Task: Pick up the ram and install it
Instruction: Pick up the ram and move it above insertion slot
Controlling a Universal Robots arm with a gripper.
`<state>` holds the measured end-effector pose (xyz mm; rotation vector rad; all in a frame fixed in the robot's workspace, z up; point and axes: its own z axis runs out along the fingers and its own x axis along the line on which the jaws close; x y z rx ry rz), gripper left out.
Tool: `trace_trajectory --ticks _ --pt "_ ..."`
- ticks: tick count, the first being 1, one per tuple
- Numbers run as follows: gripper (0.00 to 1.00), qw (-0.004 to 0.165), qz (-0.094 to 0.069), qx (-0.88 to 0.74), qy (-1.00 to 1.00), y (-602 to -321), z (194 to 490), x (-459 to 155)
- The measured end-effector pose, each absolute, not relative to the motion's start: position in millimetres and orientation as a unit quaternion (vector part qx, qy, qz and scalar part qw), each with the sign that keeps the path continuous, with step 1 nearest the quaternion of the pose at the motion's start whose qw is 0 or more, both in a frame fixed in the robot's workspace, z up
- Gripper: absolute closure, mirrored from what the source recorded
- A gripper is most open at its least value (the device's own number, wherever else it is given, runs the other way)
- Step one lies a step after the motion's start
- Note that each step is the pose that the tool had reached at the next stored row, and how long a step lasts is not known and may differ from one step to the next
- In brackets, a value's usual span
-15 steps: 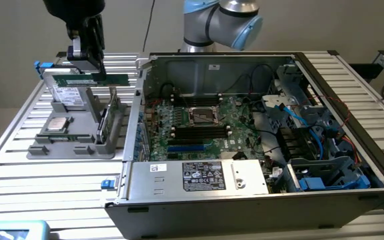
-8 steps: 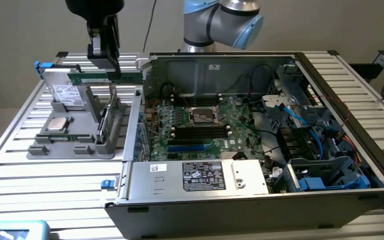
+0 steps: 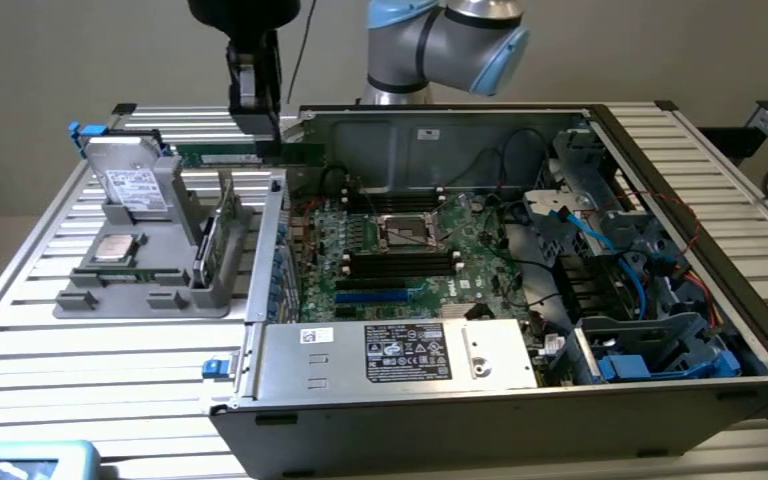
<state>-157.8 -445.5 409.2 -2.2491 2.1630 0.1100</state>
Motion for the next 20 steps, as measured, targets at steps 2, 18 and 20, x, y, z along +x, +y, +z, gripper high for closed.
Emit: trace_trajectory --ticks 2,18,20 --pt "0.86 0.01 0.035 -0.72 0.693 -445.5 409.1 -148.9" --pt "0.86 0.01 0.034 -0.72 0.693 -445.5 406.5 -76.1" --pt "0.86 0.011 0.032 -0.72 0.693 -445.4 406.3 -67.8"
